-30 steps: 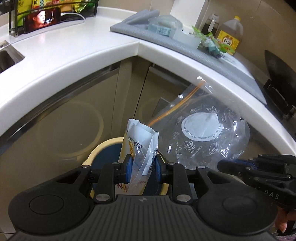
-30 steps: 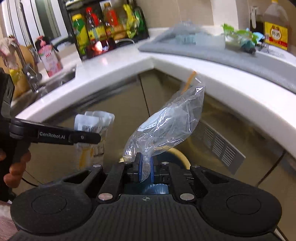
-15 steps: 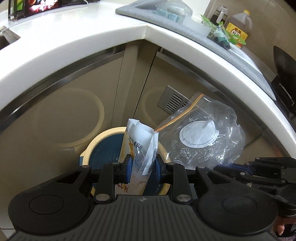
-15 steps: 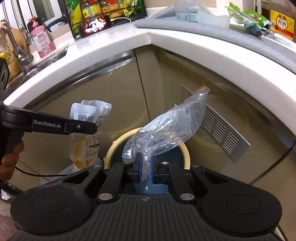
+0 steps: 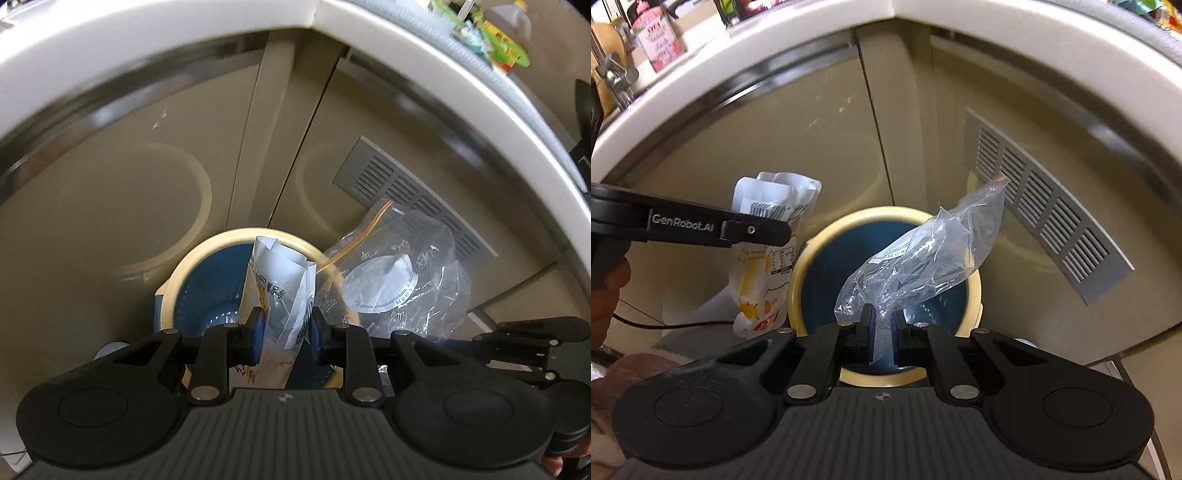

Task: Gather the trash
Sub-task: 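Lower both grippers over the blue bin and open them to drop trash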

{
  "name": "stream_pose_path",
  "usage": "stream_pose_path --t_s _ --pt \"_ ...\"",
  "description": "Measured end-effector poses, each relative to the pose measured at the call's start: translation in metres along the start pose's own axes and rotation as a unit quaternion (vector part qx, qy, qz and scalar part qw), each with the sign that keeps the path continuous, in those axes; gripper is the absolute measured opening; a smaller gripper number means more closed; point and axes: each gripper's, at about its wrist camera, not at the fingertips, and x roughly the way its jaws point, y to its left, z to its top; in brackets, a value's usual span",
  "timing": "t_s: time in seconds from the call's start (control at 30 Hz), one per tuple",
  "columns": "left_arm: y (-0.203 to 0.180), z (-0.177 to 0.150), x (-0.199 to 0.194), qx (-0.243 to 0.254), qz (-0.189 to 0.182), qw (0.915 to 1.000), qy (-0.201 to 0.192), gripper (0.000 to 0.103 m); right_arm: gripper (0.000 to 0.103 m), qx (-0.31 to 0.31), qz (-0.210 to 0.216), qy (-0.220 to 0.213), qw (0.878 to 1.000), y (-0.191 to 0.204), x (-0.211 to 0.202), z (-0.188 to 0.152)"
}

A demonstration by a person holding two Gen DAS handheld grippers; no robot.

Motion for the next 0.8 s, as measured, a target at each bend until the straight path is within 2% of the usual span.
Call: stream_pose_path --t_s 0.43,0.8 --pt "0.002 0.014 0.061 0.004 0.01 0.9984 0.056 0.027 0.01 -0.02 0.003 0.058 0.998 0.006 0.053 0.019" --pt "0.005 0.022 0.095 0.02 0.026 0.9963 0.08 0.027 0.01 -0.033 -0.008 0.101 0.994 0.005 0.092 0.028"
